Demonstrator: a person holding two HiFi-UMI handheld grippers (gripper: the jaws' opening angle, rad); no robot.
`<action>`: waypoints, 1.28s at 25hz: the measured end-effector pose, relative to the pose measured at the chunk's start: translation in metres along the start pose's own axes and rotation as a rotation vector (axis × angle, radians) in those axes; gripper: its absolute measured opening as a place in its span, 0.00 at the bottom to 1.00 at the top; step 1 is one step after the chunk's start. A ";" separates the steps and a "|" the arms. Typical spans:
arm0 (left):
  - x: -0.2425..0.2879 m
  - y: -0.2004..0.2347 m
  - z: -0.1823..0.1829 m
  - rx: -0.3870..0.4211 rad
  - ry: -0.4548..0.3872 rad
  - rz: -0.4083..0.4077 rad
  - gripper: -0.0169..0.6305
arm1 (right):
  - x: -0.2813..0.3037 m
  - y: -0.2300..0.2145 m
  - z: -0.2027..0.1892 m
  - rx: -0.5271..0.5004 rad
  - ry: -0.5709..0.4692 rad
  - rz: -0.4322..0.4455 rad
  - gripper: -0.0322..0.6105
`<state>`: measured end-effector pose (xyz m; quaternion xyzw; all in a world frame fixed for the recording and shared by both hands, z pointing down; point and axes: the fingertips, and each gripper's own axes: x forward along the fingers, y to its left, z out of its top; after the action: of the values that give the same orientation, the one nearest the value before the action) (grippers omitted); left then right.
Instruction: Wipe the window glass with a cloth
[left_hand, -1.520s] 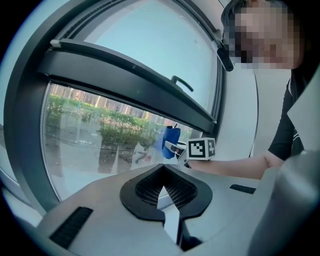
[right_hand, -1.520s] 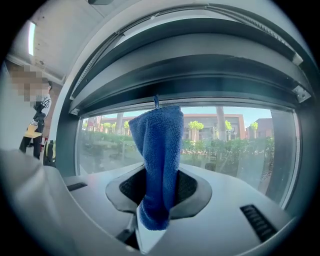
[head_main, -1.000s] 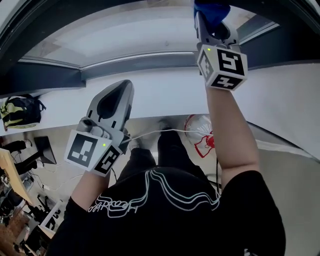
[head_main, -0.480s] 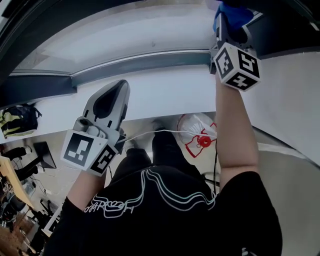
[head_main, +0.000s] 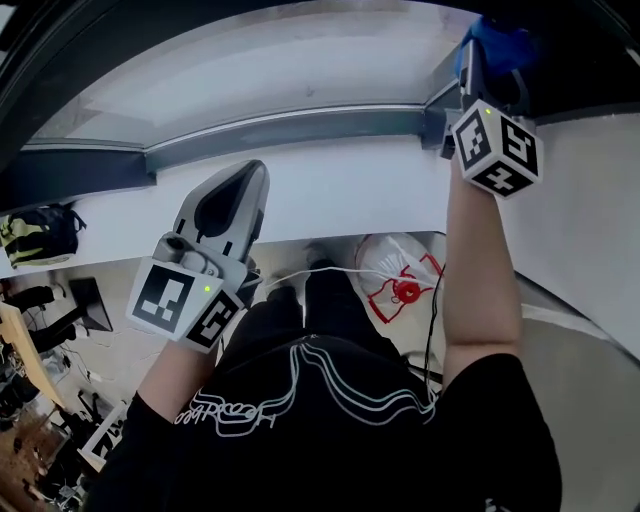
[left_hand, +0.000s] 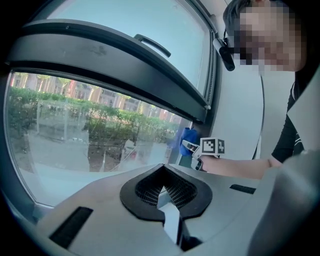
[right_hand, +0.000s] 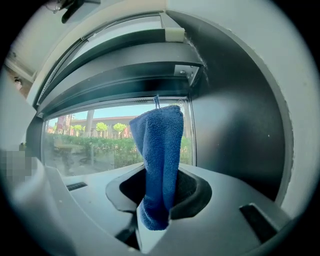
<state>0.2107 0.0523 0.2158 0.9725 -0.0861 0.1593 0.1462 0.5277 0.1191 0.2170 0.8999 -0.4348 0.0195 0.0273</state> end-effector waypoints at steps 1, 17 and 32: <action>-0.001 0.004 -0.001 -0.003 -0.002 0.003 0.03 | -0.001 0.005 0.000 -0.009 -0.005 0.006 0.20; -0.106 0.140 -0.060 -0.156 -0.114 0.195 0.03 | -0.036 0.280 -0.033 -0.006 0.026 0.403 0.20; -0.282 0.279 -0.129 -0.280 -0.227 0.480 0.03 | -0.065 0.606 -0.072 0.015 0.081 0.833 0.20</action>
<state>-0.1488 -0.1360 0.3101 0.9063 -0.3505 0.0659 0.2265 0.0120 -0.2012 0.3047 0.6458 -0.7600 0.0676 0.0275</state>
